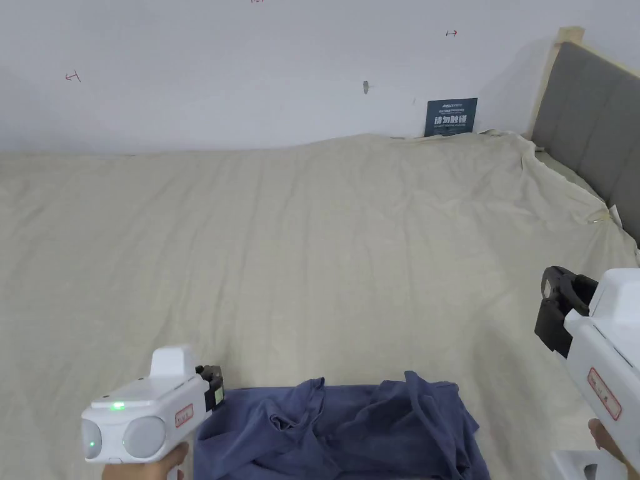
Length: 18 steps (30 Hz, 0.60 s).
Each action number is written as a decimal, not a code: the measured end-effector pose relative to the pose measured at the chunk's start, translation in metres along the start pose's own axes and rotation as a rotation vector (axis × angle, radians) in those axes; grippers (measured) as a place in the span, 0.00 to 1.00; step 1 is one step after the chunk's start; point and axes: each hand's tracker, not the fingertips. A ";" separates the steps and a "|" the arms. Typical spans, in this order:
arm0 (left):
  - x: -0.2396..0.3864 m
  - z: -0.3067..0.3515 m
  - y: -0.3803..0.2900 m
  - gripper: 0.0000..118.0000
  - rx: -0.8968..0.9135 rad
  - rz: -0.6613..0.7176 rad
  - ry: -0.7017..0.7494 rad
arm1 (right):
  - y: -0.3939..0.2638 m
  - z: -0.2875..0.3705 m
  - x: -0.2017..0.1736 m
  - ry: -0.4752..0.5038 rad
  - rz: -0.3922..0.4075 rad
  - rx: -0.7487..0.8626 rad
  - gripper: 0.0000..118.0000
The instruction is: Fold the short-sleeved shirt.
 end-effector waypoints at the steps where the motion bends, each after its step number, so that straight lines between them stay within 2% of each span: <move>1: -0.001 -0.009 -0.007 0.00 -0.019 0.001 0.002 | -0.001 0.001 0.000 -0.002 -0.001 -0.001 0.00; 9: 0.029 -0.040 -0.049 0.00 -0.177 -0.081 -0.040 | -0.005 0.006 0.011 -0.009 -0.003 -0.017 0.00; 15: 0.059 -0.040 -0.062 0.00 -0.203 -0.161 -0.145 | -0.004 0.012 0.018 -0.018 0.001 -0.014 0.00; 18: 0.072 -0.041 -0.068 0.00 -0.200 -0.185 -0.151 | -0.004 0.013 0.022 -0.026 0.001 -0.012 0.00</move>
